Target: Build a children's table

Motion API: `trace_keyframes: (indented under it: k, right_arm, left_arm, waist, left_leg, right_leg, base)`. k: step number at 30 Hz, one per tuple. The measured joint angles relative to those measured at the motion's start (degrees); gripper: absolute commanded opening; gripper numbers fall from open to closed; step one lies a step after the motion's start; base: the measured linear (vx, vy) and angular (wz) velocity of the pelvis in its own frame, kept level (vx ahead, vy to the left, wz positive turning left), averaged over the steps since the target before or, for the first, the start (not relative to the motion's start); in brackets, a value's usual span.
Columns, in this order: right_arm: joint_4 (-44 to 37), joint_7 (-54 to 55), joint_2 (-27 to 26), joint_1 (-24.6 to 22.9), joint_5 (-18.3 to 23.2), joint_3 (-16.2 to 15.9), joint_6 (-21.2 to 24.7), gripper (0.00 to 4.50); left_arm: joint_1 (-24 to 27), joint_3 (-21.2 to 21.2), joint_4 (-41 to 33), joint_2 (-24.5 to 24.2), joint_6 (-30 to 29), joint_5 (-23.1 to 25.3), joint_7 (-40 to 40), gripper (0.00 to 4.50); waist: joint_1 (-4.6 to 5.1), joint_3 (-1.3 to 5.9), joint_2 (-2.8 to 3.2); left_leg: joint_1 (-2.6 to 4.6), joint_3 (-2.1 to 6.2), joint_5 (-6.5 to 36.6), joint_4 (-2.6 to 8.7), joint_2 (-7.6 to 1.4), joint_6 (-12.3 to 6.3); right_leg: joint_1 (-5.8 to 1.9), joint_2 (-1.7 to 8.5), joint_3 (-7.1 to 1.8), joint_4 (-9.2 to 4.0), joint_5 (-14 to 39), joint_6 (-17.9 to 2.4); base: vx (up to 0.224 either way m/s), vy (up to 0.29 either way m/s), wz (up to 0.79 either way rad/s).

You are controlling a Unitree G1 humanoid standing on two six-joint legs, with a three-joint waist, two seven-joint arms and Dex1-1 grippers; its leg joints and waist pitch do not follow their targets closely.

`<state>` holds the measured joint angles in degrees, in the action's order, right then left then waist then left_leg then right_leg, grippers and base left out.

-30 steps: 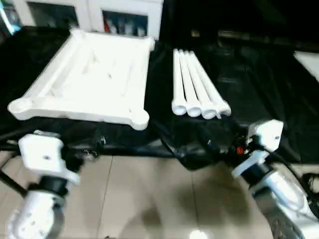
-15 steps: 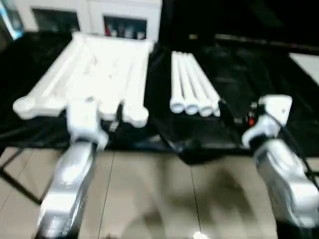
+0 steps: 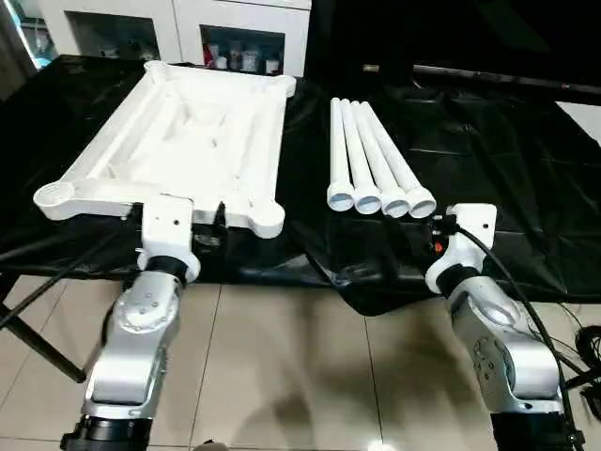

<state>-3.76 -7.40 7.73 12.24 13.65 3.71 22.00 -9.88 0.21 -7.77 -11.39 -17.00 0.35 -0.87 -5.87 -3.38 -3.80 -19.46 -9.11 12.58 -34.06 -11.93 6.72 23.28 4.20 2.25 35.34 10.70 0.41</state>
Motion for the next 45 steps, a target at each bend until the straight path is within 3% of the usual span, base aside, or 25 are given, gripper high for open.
trace_keyframes:
  k: [4,7,10,12,14,16,18,20,22,24,26,29,32,34,35,36,37,39,42,45]
  right_arm:
    - [0.43,0.18,-0.28,0.84,-0.88,-0.63,-0.70,4.50]
    - [0.67,0.47,-0.32,0.83,-0.98,-0.88,-0.96,4.50]
    - [0.67,0.69,-0.34,0.83,-1.11,-0.90,-1.13,4.50]
    - [0.67,0.79,-0.89,0.83,-1.37,-1.49,-1.19,4.50]
    - [0.66,0.82,-1.39,0.84,-1.83,-2.13,-1.20,4.50]
    - [0.66,0.93,-1.52,0.84,-2.18,-2.17,-1.20,4.50]
    - [0.66,1.02,-1.77,0.84,-2.24,-2.17,-1.24,4.50]
    - [0.64,1.17,-1.77,0.84,-2.28,-2.14,-1.28,4.50]
    - [0.64,1.26,-1.53,0.84,-2.27,-1.93,-1.29,4.50]
    - [0.60,0.96,-0.73,0.84,-2.42,-1.96,-1.32,4.50]
    - [0.55,0.60,-0.03,0.84,-3.28,-2.48,-1.35,4.50]
    - [0.56,-0.26,0.41,0.85,-4.83,-3.90,-1.45,4.50]
    - [0.56,-1.57,0.18,1.01,-4.81,-5.55,-1.45,4.50]
    - [0.55,-2.05,0.22,1.27,-4.80,-6.22,-1.45,4.50]
    - [0.63,-2.41,0.19,1.45,-4.80,-6.65,-1.44,4.50]
    - [0.60,-2.88,0.12,1.55,-4.77,-7.18,-1.44,4.50]
    - [0.55,-3.17,0.09,1.62,-4.79,-7.74,-1.44,4.50]
    - [0.54,-3.68,0.18,1.59,-4.80,-8.06,-1.44,4.50]
    - [0.58,-4.25,0.33,1.51,-4.80,-7.90,-1.40,4.50]
    - [0.58,-4.26,0.44,1.52,-4.81,-7.62,-1.40,4.50]
  left_arm:
    - [-0.23,-0.02,0.23,0.17,0.05,0.04,0.02,4.48]
    - [-0.57,0.02,0.23,0.25,0.10,0.07,0.02,4.48]
    - [-1.00,-0.29,0.29,0.40,0.57,1.22,0.18,4.48]
    - [-1.35,-0.55,0.30,-0.72,1.27,3.35,0.99,4.48]
    - [-1.36,-0.52,0.37,-1.26,1.39,4.40,1.46,4.48]
    - [-1.36,-0.46,1.09,-1.25,1.95,4.53,1.71,4.48]
    - [-1.37,-0.04,1.45,-1.06,1.96,4.52,1.87,4.48]
    - [-1.37,0.03,1.45,-0.85,1.96,4.34,1.99,4.48]
    - [-1.39,-0.22,1.46,-0.49,1.90,3.64,1.46,4.48]
    - [-1.41,-0.69,1.45,0.12,1.87,2.79,0.41,4.48]
    - [-1.40,-0.70,1.45,0.24,1.90,2.66,-0.20,4.48]
    - [-1.47,-0.83,1.31,0.46,1.94,2.45,-0.66,4.48]
    - [-0.83,-0.69,1.11,0.42,1.93,2.05,-0.87,4.48]
    - [-0.34,-0.31,0.20,0.29,1.93,1.88,-0.90,4.48]
    - [0.18,0.06,-0.29,0.06,1.95,1.77,-0.91,4.48]
    - [0.82,0.56,-0.28,-0.24,1.92,1.71,-0.91,4.48]
    - [1.31,1.26,-0.24,-0.47,1.90,1.67,-0.90,4.48]
    - [1.31,1.90,-0.55,-0.66,1.91,1.67,-0.89,4.48]
    - [1.39,1.65,-0.89,-0.07,1.91,1.66,-0.98,4.48]
    - [1.55,0.88,-0.97,0.47,1.91,1.62,-1.25,4.48]
  waist:
    - [-0.16,0.01,-0.02]
    - [-0.76,0.05,0.06]
    - [-1.94,0.18,0.67]
    - [-2.07,0.24,0.90]
    - [-2.15,0.18,1.05]
    - [-1.86,0.09,1.52]
    - [-0.65,0.09,1.88]
    - [0.06,0.17,1.76]
    - [0.10,0.23,1.63]
    - [0.17,0.28,1.65]
    - [0.15,0.31,1.65]
    - [0.71,0.36,1.85]
    - [0.55,0.00,2.32]
    - [0.46,-0.35,2.75]
    - [0.50,-0.54,2.58]
    - [0.42,-0.65,2.69]
    - [0.24,-0.66,2.67]
    - [0.23,-0.48,2.40]
    - [0.61,0.02,1.71]
    - [0.62,0.48,1.48]
  left_leg:
    - [-0.01,-0.02,-0.06,0.00,0.04,-0.07]
    - [-0.10,-0.24,-0.44,-0.11,0.22,-1.11]
    - [-0.62,-0.09,0.05,-0.88,0.71,-2.15]
    - [-0.57,-0.62,0.13,-1.11,1.13,-2.85]
    - [-0.78,-0.63,0.33,-1.69,1.17,-3.13]
    - [-0.86,-0.38,0.49,-1.82,0.95,-2.57]
    - [-0.86,-0.27,0.11,-1.81,-0.13,-2.04]
    - [-0.86,-0.42,-0.09,-1.54,-0.90,-1.67]
    - [-1.15,-0.39,-0.27,-1.08,-0.89,-1.34]
    - [-1.06,-0.08,-0.71,0.13,-0.87,-0.59]
    - [-1.13,0.28,-1.19,0.61,-0.88,0.14]
    - [-2.64,3.81,-1.48,0.52,0.07,0.03]
    - [-2.62,5.47,-1.35,0.59,0.02,-0.15]
    - [-2.56,5.77,-1.22,0.53,-0.08,-0.36]
    - [-1.58,5.07,-1.21,0.58,-0.37,-0.34]
    - [-0.81,4.40,-1.21,0.62,-0.69,-0.34]
    - [0.29,3.68,-1.21,0.78,-0.90,-0.34]
    - [1.53,2.85,-1.13,1.08,-0.79,-0.44]
    - [1.82,1.86,-0.54,1.56,-0.13,-0.84]
    - [2.05,1.63,0.09,2.23,0.07,-1.64]
  right_leg:
    - [0.00,0.05,-0.03,0.00,-0.07,-0.02]
    - [-0.04,0.36,-0.19,-0.16,-0.15,0.06]
    - [-0.09,1.19,-0.30,-0.36,-0.28,0.34]
    - [0.02,1.30,-0.92,-0.50,-0.41,0.11]
    - [-0.03,1.11,-1.30,-0.43,-0.43,0.06]
    - [-0.26,0.93,-0.94,-0.40,-0.51,-0.40]
    - [-0.55,0.92,0.43,-0.31,-0.39,-1.55]
    - [-0.61,0.56,1.02,-0.26,-0.38,-1.58]
    - [-0.25,0.36,1.21,-0.16,-0.34,-0.11]
    - [0.17,0.18,1.42,-0.10,-0.32,0.04]
    - [0.49,-0.05,1.58,0.01,-0.39,-0.10]
    - [-0.12,0.84,4.79,-0.43,-0.32,-0.54]
    - [-2.74,1.68,8.09,-1.70,0.40,-0.56]
    - [-4.69,2.37,9.86,-2.42,1.08,-0.12]
    - [-4.72,2.12,9.04,-2.32,1.53,-0.10]
    - [-5.38,2.02,8.33,-2.29,1.91,0.15]
    - [-6.15,1.74,7.05,-2.18,2.31,0.47]
    - [-6.85,1.15,5.06,-2.26,3.06,0.47]
    - [-7.38,1.09,3.94,-2.48,3.61,0.74]
    - [-7.99,0.92,3.52,-3.34,4.44,1.29]
  base:
    - [0.000,0.000,0.00]
    - [0.000,0.000,0.00]
    - [-0.004,0.049,0.03]
    - [0.004,0.077,0.07]
    - [0.005,0.065,0.07]
    - [0.000,0.000,0.00]
    - [-0.014,-0.038,0.08]
    - [-0.028,-0.084,0.11]
    - [-0.043,-0.086,-0.01]
    - [-0.041,-0.097,-0.07]
    - [-0.022,-0.085,-0.06]
    - [0.001,-0.010,0.15]
    - [0.031,-0.020,0.54]
    - [0.064,0.014,0.61]
    - [0.074,0.012,0.49]
    - [0.100,0.006,0.23]
    - [0.100,0.006,0.23]
    - [0.121,0.035,-0.04]
    - [0.140,0.046,-0.06]
    - [0.155,0.018,0.01]
